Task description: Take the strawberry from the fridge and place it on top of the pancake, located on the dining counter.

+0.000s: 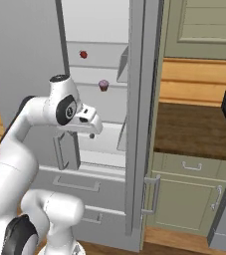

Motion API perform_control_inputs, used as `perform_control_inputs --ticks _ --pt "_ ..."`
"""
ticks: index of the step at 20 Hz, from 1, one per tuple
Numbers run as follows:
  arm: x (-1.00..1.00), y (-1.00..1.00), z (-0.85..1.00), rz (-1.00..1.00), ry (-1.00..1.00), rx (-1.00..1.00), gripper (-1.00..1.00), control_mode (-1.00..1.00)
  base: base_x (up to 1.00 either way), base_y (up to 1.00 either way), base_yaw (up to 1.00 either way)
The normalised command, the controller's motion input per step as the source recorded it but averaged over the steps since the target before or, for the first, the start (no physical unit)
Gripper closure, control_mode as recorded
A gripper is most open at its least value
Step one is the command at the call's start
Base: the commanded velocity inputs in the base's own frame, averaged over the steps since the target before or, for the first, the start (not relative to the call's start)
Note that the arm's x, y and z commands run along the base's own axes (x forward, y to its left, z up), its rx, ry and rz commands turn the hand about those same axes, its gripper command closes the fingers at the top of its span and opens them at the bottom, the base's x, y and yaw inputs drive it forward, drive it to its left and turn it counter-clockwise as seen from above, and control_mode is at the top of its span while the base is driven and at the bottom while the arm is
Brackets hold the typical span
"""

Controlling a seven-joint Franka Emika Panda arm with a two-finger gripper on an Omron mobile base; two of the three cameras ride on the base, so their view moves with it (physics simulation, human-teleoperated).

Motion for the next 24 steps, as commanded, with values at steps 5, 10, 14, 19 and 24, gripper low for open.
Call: perform_control_inputs --ticks 5,10,14,19,24 --pt "0.43 0.63 -0.15 -0.13 -0.34 0.4 -1.0 -1.0 0.0 0.0 0.0" --pt "0.54 0.56 -0.03 -0.02 0.0 0.0 -1.0 -1.0 0.0 0.0 0.0" --pt "0.56 0.79 -0.16 -0.04 -0.01 -0.03 -1.0 -1.0 0.0 0.0 0.0" --pt "0.16 0.82 -0.51 0.0 0.0 -0.02 -1.0 -1.0 0.0 0.0 0.0" --pt "0.49 0.08 -0.28 0.0 0.0 -0.06 -1.0 -1.0 0.0 0.0 0.0"
